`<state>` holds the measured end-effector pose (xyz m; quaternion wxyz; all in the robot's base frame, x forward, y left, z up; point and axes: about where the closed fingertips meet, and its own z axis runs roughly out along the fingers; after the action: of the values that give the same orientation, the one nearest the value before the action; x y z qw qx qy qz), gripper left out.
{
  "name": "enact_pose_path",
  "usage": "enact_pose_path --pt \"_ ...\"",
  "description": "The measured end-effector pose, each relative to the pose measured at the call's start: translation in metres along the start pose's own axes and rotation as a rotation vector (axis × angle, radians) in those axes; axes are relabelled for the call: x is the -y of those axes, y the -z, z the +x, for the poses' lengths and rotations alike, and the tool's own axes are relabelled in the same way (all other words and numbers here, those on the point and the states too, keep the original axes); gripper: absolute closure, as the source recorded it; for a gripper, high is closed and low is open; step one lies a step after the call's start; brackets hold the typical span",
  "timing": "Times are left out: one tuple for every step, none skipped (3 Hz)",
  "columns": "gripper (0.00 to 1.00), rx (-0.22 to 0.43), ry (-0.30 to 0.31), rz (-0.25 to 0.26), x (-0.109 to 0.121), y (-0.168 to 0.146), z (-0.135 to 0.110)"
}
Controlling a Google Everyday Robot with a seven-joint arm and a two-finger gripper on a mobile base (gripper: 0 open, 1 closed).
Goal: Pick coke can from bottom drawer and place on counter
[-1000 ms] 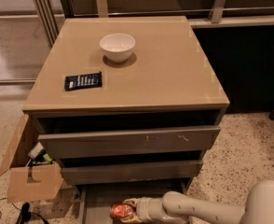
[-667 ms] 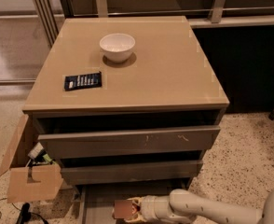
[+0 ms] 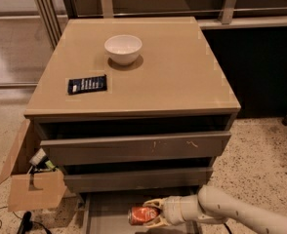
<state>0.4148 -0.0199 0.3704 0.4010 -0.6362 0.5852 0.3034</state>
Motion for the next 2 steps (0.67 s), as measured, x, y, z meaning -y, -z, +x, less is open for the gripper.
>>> enact_pose_path --pt "1.0 -0.003 0.001 0.003 0.0 0.0 -0.001" --pt "1.0 -0.069 0.046 0.037 0.002 0.025 -0.031"
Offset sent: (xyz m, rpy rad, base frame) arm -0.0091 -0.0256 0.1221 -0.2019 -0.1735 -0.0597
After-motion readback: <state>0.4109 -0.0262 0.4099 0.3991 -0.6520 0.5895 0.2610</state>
